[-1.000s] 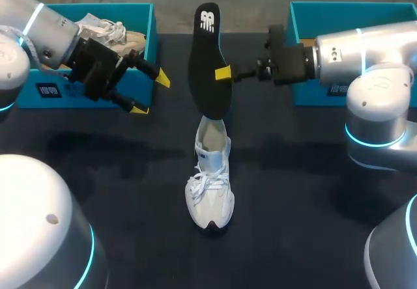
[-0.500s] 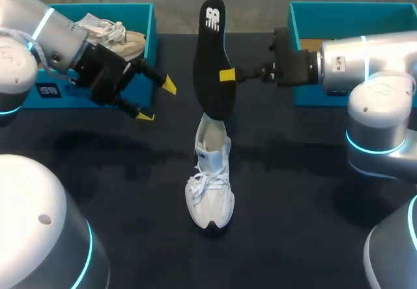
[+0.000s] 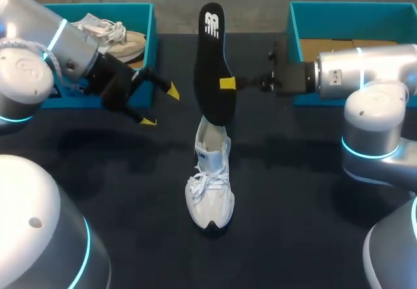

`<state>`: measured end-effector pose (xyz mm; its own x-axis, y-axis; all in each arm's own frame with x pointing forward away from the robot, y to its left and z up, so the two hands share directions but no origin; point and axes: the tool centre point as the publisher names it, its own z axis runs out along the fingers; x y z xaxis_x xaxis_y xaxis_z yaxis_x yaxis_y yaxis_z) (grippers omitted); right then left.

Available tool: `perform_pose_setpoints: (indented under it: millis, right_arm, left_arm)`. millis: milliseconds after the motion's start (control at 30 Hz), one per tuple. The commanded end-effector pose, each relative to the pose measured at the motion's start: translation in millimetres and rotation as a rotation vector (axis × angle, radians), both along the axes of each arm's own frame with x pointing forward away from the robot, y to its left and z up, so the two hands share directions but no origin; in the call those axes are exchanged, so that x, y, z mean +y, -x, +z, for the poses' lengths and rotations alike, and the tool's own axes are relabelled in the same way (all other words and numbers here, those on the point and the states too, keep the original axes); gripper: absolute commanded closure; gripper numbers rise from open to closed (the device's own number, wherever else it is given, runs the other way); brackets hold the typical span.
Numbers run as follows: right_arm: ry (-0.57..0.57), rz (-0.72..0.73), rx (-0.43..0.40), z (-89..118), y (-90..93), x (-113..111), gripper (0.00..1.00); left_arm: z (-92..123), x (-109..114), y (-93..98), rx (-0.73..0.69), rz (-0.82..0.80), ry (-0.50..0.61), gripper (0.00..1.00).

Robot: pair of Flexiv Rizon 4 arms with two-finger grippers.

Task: Take the shoe out of the shoebox, open the shoe tongue, remove and reinsert the insole, then place the shoe into the shoebox

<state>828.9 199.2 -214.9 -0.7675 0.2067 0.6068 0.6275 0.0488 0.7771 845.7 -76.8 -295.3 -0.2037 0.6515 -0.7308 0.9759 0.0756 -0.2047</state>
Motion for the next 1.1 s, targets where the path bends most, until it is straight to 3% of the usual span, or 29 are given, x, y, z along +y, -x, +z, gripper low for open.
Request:
perform_pose_setpoints:
  millis: [33, 200, 733, 800, 1100]
  right_arm:
    - [-0.021, 0.010, -0.044, -9.7, -4.4, 5.5, 1.00]
    - [-0.011, 0.024, -0.102, -15.6, -4.6, 6.0, 1.00]
    - [-0.008, 0.050, -0.175, -27.5, -6.1, 11.7, 1.00]
    - [0.035, 0.045, -0.165, -31.7, -8.7, 12.7, 1.00]
    - [0.035, 0.045, -0.165, -31.7, -8.7, 12.7, 1.00]
  left_arm:
    - [-12.1, -6.1, -9.8, -0.019, 0.001, 0.011, 0.00]
    - [-20.5, -10.0, -19.4, -0.040, 0.019, 0.028, 0.00]
    - [-34.7, -20.0, -34.4, -0.038, 0.021, 0.037, 0.00]
    - [-34.7, -20.0, -34.4, -0.038, 0.021, 0.037, 0.00]
    - [-34.7, -20.0, -34.4, -0.038, 0.021, 0.037, 0.00]
